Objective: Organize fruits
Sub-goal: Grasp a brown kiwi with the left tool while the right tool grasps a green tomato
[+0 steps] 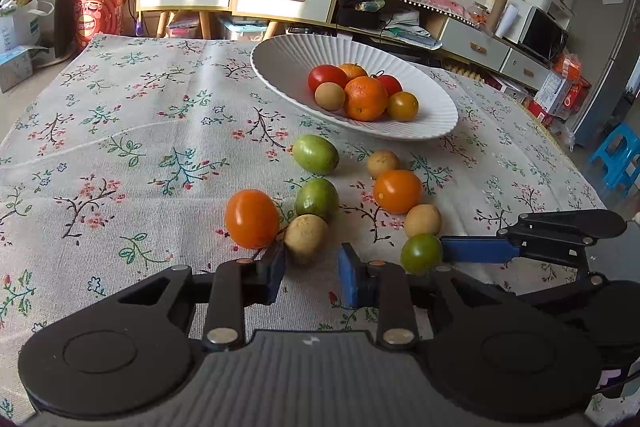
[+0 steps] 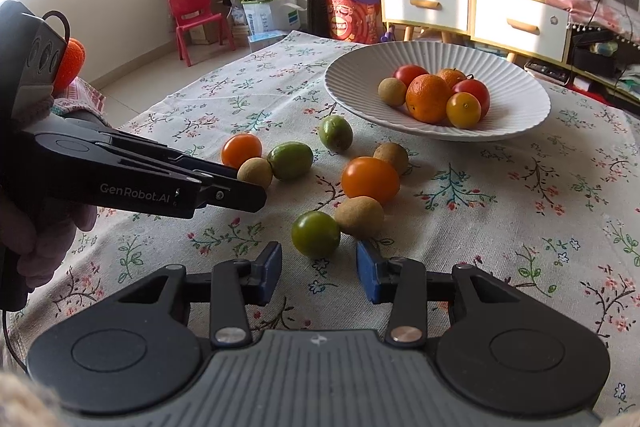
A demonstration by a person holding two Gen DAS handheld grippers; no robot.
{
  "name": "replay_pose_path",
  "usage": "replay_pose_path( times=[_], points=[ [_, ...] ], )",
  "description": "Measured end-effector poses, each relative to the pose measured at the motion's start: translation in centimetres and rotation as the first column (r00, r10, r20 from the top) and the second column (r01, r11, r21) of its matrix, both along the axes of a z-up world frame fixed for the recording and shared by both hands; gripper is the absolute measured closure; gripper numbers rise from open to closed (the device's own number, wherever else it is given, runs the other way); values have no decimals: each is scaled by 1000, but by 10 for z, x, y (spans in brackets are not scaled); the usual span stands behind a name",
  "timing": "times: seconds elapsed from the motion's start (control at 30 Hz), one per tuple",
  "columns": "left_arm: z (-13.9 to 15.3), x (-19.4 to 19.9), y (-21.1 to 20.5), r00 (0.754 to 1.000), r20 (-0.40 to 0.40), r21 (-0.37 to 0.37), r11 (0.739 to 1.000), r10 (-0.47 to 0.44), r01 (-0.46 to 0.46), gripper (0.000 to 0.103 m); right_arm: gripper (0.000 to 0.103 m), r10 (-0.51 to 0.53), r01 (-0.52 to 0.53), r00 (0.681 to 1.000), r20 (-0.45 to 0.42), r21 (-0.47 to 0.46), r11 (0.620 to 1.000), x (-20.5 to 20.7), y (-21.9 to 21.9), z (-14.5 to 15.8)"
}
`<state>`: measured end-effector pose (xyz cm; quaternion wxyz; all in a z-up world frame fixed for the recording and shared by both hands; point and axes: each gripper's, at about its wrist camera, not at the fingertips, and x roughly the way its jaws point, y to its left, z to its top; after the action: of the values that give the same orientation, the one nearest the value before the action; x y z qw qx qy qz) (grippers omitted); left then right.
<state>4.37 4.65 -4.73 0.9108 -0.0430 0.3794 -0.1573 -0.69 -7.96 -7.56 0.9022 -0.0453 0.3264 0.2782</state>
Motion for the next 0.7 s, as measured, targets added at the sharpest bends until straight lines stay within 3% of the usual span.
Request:
replay_pose_path(
  times=[0.43, 0.7],
  points=[
    [-2, 3, -3, 1000, 30, 0, 1000, 7, -7, 86, 69, -10, 10, 1000, 11, 17, 1000, 1, 4, 2],
    [-1, 3, -1, 1000, 20, 2, 1000, 10, -10, 89, 79, -5, 5, 1000, 22, 29, 1000, 2, 4, 5]
  ],
)
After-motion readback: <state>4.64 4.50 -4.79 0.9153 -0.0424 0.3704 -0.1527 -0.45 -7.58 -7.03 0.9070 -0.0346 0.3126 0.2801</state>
